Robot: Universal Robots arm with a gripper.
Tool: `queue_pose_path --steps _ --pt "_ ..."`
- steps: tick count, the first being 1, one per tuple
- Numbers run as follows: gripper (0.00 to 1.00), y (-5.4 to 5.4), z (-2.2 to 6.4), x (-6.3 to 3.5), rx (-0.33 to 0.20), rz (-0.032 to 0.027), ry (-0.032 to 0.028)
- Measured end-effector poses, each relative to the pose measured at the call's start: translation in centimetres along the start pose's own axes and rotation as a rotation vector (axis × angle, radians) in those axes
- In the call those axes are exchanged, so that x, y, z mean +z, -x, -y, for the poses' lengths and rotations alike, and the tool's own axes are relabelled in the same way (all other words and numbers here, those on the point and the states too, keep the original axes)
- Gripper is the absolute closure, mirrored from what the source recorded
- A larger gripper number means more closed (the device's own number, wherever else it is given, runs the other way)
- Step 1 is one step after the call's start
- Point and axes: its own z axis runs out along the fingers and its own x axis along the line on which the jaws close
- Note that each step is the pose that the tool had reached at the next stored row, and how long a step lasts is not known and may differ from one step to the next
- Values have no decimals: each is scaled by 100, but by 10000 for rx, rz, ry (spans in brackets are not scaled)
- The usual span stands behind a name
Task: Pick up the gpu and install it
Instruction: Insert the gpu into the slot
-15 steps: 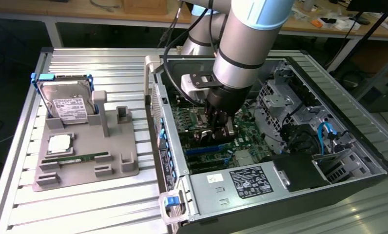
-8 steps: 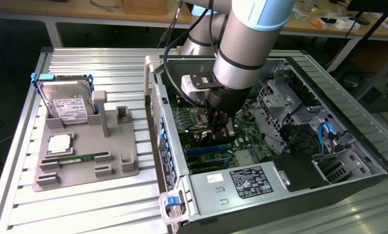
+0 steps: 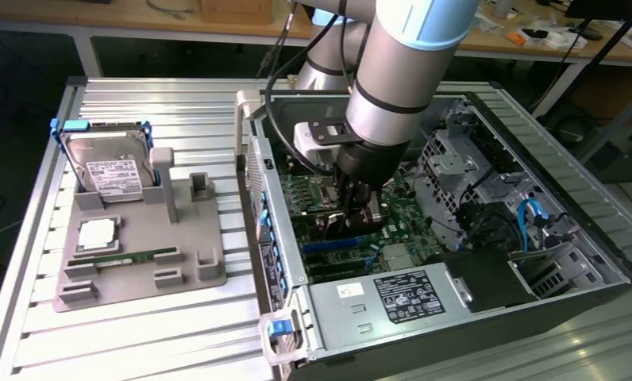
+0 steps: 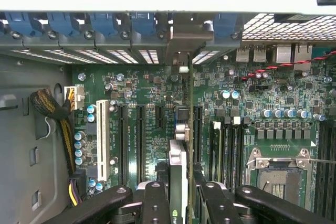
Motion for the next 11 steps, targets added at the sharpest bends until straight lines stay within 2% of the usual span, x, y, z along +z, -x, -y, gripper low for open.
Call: queue_pose_path --steps 7,11 --pt "72 0 -1 -1 1 -1 1" --pt "72 0 -1 -1 1 -1 44"
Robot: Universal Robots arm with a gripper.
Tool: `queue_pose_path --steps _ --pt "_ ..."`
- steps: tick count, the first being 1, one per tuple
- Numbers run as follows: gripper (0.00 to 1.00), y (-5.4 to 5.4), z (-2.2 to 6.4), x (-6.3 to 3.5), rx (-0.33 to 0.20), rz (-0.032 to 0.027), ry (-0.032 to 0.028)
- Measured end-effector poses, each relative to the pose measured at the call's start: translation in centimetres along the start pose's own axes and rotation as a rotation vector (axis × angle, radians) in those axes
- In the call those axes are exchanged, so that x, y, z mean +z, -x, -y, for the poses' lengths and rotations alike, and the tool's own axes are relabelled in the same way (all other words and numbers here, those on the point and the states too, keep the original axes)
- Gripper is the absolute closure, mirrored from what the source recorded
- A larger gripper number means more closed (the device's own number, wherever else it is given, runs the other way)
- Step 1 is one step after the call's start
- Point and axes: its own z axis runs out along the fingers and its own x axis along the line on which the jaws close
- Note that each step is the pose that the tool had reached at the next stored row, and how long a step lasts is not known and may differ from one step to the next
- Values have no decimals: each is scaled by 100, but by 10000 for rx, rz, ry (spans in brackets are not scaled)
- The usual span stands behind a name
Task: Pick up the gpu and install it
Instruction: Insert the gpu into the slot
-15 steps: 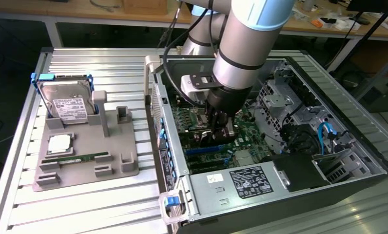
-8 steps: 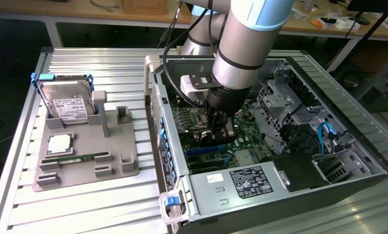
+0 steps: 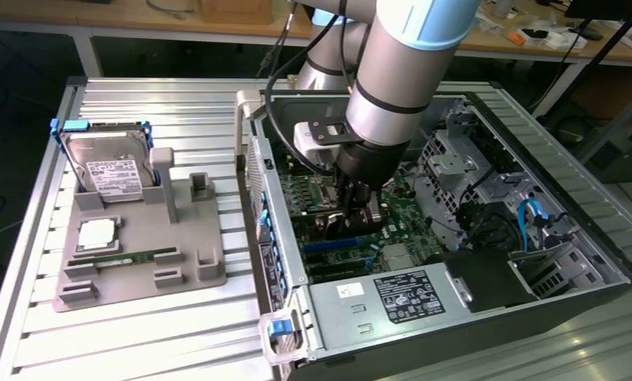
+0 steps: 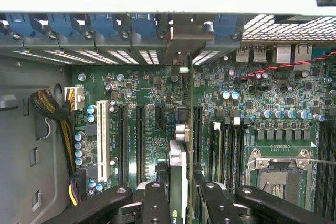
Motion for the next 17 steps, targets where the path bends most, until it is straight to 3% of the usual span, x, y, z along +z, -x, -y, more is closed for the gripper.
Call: queue_pose_path --steps 3,17 --pt "72 0 0 0 1 0 35" --pt "72 0 3 0 0 8 87"
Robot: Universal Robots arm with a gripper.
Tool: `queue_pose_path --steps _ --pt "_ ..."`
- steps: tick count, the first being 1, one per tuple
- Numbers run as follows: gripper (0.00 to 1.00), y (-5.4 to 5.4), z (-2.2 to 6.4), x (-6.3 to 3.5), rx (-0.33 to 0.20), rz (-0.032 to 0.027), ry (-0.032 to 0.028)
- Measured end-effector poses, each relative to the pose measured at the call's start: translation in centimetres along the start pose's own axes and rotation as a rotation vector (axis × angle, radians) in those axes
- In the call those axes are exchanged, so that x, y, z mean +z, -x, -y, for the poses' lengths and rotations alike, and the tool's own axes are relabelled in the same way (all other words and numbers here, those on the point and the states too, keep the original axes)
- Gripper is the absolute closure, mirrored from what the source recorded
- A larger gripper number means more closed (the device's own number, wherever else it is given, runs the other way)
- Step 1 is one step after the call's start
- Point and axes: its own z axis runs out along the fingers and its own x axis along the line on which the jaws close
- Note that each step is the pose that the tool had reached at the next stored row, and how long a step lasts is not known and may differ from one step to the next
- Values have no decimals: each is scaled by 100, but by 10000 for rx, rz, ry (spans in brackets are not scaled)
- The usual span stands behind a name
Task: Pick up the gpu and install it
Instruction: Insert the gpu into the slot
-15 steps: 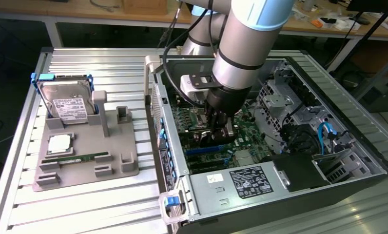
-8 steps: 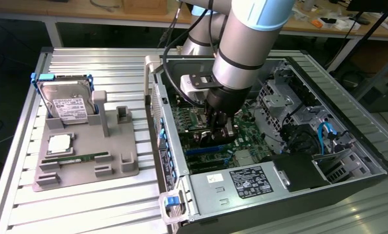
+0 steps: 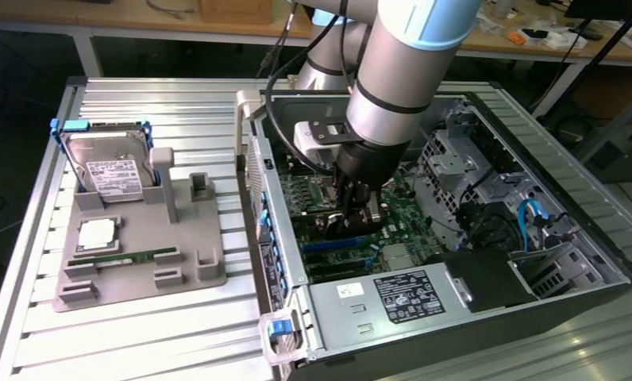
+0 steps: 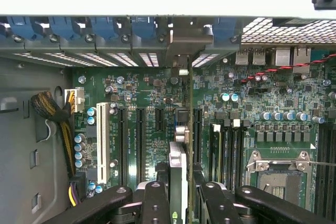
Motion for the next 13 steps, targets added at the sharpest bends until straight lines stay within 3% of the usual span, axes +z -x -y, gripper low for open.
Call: queue_pose_path --steps 13 --pt "72 0 -9 0 0 0 -25"
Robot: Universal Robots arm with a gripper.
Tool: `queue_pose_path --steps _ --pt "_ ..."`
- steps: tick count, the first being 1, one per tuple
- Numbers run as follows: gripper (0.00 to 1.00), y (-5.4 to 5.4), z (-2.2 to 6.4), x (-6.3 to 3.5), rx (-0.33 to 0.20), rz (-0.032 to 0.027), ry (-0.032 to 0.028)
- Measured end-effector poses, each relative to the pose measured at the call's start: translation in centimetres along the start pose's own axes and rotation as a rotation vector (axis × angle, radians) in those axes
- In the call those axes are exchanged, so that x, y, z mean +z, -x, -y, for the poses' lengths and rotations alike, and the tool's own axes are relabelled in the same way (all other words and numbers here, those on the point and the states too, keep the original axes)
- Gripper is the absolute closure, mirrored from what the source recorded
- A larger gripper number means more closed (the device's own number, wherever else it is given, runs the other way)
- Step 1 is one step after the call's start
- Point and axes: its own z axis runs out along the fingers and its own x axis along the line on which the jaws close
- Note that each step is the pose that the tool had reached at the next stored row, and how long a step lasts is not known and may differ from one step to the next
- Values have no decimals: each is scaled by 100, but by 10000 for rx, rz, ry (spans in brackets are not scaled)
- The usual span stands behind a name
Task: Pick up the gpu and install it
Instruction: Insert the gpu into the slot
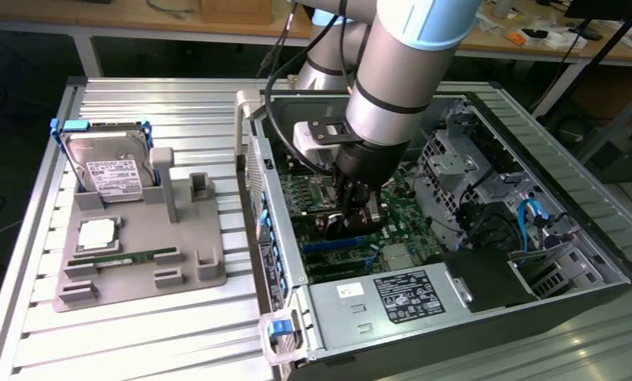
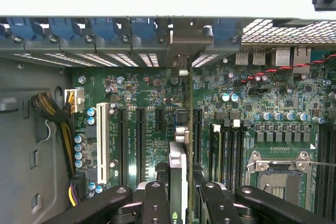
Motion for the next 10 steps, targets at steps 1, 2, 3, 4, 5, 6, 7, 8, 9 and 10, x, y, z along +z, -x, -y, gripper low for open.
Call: queue_pose_path --steps 1,2,3,4,5,6,7,8,9,10 --pt "72 0 0 0 0 0 0" --pt "72 0 0 0 0 -1 0" --pt "72 0 0 0 0 0 -1" --pt "72 0 0 0 0 -1 -1" --pt "72 0 0 0 0 0 -1" --pt "72 0 0 0 0 -1 -1" --pt "72 0 0 0 -1 1 2" --pt "72 0 1 0 0 0 13" --pt "72 0 3 0 0 1 25" --pt "72 0 5 0 -1 2 41"
